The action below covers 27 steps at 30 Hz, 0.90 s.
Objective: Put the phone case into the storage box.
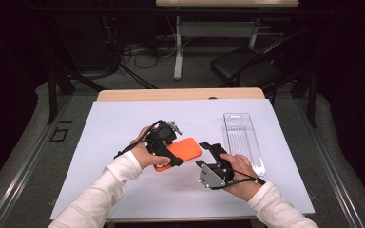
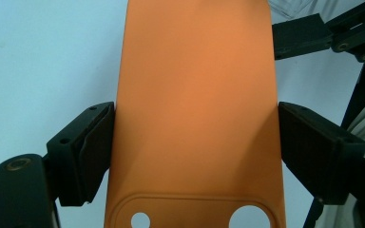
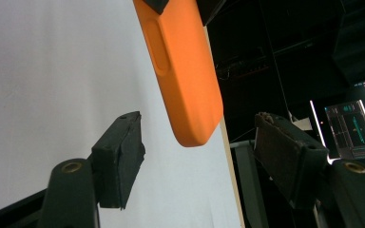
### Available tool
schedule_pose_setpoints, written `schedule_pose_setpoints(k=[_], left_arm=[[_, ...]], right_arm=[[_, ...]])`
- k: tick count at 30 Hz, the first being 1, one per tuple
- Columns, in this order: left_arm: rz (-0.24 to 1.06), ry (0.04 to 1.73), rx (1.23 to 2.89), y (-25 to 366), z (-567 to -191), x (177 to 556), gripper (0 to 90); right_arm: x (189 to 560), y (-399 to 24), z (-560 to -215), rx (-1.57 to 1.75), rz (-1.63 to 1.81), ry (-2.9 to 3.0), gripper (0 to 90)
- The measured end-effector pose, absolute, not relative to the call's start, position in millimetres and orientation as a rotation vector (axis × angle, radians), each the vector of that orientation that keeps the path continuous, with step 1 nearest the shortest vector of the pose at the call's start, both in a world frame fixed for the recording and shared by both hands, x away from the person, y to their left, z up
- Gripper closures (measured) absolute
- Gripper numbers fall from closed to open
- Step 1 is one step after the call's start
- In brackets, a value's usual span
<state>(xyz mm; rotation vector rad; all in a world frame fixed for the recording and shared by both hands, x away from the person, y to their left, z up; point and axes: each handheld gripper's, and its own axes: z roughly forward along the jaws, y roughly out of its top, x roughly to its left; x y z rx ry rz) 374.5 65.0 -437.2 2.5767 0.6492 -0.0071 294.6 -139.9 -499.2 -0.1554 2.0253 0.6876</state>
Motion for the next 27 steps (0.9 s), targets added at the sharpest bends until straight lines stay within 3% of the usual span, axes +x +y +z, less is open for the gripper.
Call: schedule_pose_setpoints(k=[27], left_arm=[[-0.002,0.602,2.58,47,-435,369,16.3]], right_arm=[[299,-134,-508,-0.209,0.629,1.989,33.5]])
